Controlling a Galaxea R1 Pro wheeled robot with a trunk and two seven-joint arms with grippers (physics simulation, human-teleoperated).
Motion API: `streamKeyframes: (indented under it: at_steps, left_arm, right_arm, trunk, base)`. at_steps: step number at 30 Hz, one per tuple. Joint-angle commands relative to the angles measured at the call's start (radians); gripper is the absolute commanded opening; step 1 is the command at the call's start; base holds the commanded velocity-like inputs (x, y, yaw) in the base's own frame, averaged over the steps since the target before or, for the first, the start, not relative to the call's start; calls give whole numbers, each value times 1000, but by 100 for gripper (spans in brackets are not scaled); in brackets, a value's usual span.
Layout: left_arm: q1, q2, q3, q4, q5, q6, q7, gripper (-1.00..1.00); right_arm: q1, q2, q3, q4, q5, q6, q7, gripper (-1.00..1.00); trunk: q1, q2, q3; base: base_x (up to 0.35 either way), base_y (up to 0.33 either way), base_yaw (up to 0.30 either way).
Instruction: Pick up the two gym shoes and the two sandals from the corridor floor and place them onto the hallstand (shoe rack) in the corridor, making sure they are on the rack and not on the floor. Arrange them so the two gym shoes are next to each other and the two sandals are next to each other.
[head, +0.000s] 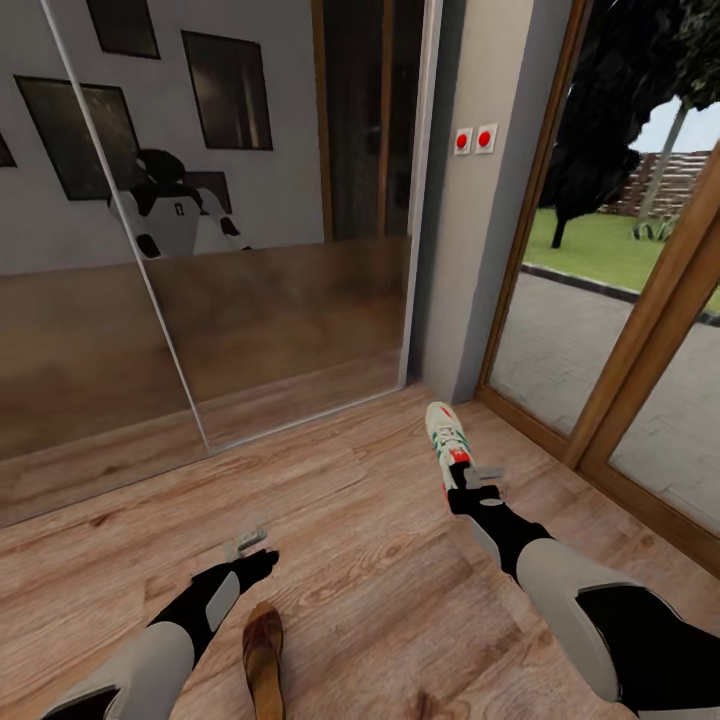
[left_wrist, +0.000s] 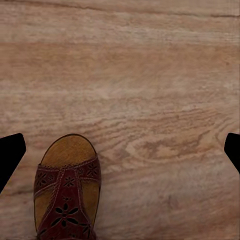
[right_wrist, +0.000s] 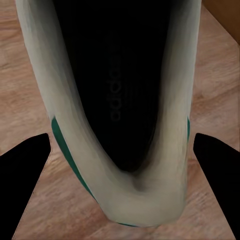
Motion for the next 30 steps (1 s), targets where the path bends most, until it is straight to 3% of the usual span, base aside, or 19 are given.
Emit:
streamKeyframes:
  at_steps: [1, 8, 27, 30]
  left_arm:
    - [0, -1, -1, 10, 11, 6, 12, 100]
    - [0, -3, 0, 59, 11, 5, 29, 100]
    - [0, -3, 0, 64, 11, 7, 14, 100]
    - [0, -3, 0, 64, 11, 9, 11, 100]
  right_arm:
    - [0, 3, 7, -1, 0, 4, -6, -100]
    - [0, 15, 8, 0, 0, 3, -6, -100]
    - [0, 16, 6, 0, 0, 3, -6, -100]
    - [0, 16, 7, 0, 0, 2, -6, -100]
  trunk:
    - [0, 0, -2]
    - [0, 0, -4]
    - [0, 0, -4]
    - [1, -1, -16]
  base:
    - [0, 0, 0]
    - [0, 0, 0]
    - [0, 0, 0]
    - [0, 0, 0]
